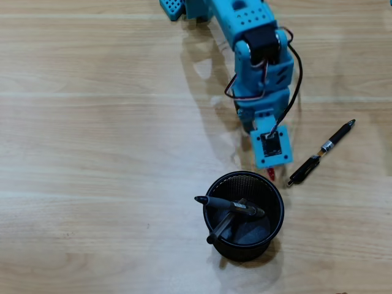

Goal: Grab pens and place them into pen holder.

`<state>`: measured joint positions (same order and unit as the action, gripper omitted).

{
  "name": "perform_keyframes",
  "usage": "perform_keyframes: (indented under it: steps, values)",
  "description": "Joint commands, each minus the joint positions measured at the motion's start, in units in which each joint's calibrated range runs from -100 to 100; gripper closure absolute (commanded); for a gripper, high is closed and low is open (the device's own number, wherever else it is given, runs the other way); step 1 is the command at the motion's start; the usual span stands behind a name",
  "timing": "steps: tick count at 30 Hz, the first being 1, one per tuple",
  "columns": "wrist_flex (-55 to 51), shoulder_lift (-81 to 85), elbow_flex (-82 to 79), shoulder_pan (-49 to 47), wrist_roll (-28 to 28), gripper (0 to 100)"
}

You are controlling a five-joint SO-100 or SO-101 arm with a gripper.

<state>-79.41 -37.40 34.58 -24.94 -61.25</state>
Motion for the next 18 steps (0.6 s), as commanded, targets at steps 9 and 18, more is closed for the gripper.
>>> perform_keyframes:
  steps: [9,18]
  values:
    - [-12.15,26.95,2.87,2.75,-0.04,98]
    - [3.43,28.88,2.87,1.84,0.31,98]
